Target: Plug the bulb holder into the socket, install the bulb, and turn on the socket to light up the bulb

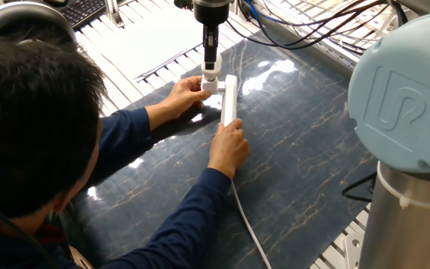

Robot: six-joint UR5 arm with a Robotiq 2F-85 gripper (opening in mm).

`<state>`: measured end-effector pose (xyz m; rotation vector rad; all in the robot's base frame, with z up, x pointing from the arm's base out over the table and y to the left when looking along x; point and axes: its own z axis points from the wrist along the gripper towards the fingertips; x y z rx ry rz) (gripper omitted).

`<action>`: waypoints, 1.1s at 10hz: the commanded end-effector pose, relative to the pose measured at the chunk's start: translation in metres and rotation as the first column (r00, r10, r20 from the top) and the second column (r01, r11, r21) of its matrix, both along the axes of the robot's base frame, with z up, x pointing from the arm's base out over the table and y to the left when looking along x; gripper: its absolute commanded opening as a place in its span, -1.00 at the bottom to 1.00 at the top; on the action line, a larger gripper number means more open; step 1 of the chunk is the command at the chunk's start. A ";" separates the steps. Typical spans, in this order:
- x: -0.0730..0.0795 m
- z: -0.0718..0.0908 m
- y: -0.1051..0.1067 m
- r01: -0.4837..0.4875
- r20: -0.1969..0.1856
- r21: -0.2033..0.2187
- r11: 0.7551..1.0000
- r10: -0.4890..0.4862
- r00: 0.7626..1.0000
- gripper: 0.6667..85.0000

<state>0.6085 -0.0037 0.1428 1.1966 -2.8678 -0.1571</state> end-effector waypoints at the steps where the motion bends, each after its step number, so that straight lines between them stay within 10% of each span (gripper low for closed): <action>1: -0.004 0.005 0.008 0.110 -0.038 0.033 0.993 -0.108 0.993 -0.99; 11: -0.004 0.004 0.012 0.350 -0.092 0.006 0.937 -0.348 0.933 -0.99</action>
